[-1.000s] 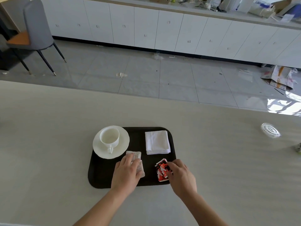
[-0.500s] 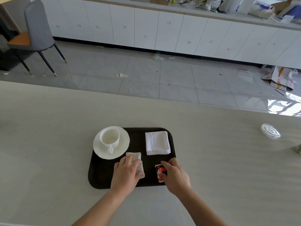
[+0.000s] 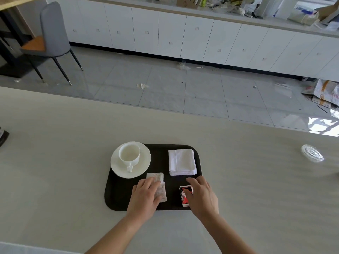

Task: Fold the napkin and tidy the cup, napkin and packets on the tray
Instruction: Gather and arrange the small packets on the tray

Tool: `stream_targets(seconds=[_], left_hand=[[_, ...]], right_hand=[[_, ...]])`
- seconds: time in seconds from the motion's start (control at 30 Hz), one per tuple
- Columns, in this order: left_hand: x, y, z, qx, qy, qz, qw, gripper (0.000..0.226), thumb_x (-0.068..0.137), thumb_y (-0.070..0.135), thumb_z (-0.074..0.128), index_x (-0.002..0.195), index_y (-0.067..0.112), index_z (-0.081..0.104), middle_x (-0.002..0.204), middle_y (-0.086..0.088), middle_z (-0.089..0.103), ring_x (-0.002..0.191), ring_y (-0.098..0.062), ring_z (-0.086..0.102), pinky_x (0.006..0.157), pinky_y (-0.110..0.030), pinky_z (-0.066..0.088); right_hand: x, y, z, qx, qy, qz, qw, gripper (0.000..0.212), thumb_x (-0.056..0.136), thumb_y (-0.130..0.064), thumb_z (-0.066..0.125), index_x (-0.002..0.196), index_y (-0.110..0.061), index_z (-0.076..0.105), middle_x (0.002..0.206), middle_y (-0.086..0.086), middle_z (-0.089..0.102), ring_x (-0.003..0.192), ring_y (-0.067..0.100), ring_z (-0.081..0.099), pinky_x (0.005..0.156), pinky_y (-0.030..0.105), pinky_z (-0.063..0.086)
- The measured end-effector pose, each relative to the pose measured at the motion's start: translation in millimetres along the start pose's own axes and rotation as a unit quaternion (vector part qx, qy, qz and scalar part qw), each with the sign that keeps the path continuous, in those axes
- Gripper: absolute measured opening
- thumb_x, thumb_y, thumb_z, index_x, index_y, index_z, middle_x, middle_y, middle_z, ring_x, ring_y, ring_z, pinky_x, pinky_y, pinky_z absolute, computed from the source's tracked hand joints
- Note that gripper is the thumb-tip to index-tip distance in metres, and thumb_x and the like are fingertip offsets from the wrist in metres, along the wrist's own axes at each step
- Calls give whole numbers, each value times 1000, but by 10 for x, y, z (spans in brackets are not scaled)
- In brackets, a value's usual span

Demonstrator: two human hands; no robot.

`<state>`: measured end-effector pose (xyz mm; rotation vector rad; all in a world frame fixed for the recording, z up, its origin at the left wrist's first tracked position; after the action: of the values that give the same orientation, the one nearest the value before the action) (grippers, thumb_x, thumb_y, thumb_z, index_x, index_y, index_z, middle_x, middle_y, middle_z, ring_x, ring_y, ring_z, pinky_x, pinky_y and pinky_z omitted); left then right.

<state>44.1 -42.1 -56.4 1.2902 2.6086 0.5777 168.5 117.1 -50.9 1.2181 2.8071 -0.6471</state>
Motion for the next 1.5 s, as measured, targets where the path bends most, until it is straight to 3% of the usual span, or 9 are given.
stream_targets(seconds=[0.23, 0.37, 0.47, 0.6, 0.77, 0.97, 1.17, 1.37, 1.5], left_hand=[[-52, -19, -51, -73, 43, -55, 995, 51, 75, 7, 75, 121, 22, 59, 93, 4, 58, 82, -14, 50, 72, -28, 49], [-127, -143, -204, -96, 119, -86, 984, 22, 77, 11, 78, 96, 17, 70, 77, 5, 57, 69, -11, 51, 55, -25, 50], [-213, -193, -299, -46, 172, -27, 984, 15, 76, 15, 76, 90, 16, 70, 76, 4, 54, 67, -14, 47, 54, -25, 45], [-301, -58, -147, 17, 77, 68, 995, 29, 76, 43, 70, 101, 29, 64, 87, 7, 55, 78, -11, 48, 65, -24, 45], [-363, -275, -98, -33, 54, -17, 998, 30, 69, 33, 75, 97, 29, 67, 94, 11, 53, 85, -7, 49, 70, -25, 48], [-187, -263, -69, -24, 9, 7, 1000, 47, 69, 43, 80, 111, 31, 64, 111, 10, 61, 98, -12, 56, 75, -28, 50], [-149, -245, -6, -26, 9, -31, 999, 34, 68, 24, 85, 96, 28, 66, 94, 9, 61, 83, -12, 57, 71, -28, 50], [-139, -227, -14, -16, 7, -41, 999, 25, 73, 20, 81, 94, 28, 70, 91, 7, 60, 80, -10, 56, 69, -26, 48], [-105, -228, -19, -21, 7, -34, 999, 17, 75, 33, 78, 90, 29, 69, 89, 8, 57, 77, -9, 53, 67, -27, 45]], right_hand=[[230, -629, 94, 62, -22, -88, 994, 29, 94, -29, 57, 123, -27, 63, 116, -9, 61, 103, 12, 62, 71, 28, 54], [333, -679, 144, 79, -23, -84, 993, 25, 98, -25, 51, 118, -25, 66, 111, -7, 64, 90, 12, 64, 63, 18, 45], [331, -710, 221, 69, -33, -91, 993, 24, 99, -26, 52, 118, -26, 65, 111, -7, 65, 91, 11, 64, 65, 16, 47], [311, -905, 331, 3, -69, -197, 978, 44, 96, -21, 59, 138, -30, 49, 133, -8, 51, 116, 16, 52, 79, 25, 53], [349, -940, 441, -136, -144, -272, 942, 68, 88, -20, 71, 145, -31, 36, 138, -1, 35, 121, 22, 40, 80, 35, 53], [410, -975, 377, -104, -130, -269, 949, 35, 89, -23, 69, 120, -21, 54, 123, 1, 44, 106, 18, 49, 83, 31, 52], [372, -985, 249, -25, -102, -180, 978, 15, 91, -18, 61, 102, -21, 51, 93, 1, 64, 68, 15, 54, 51, 20, 33], [238, -576, 96, 128, 2, -77, 989, 35, 89, -17, 68, 123, -23, 60, 85, -8, 69, 74, 5, 61, 64, 13, 46], [120, -666, -36, 77, 90, -220, 968, 35, 87, -10, 69, 120, -17, 66, 86, -6, 72, 76, 10, 65, 65, 23, 57]])
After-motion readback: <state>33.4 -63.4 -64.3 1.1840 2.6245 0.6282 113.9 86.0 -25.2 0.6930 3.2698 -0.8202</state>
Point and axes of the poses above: each hand's wrist, its own x-axis towards the middle knuckle, its own z-axis out of the palm, y = z × x, the point moved 6 cm from there along x, towards the middle knuckle
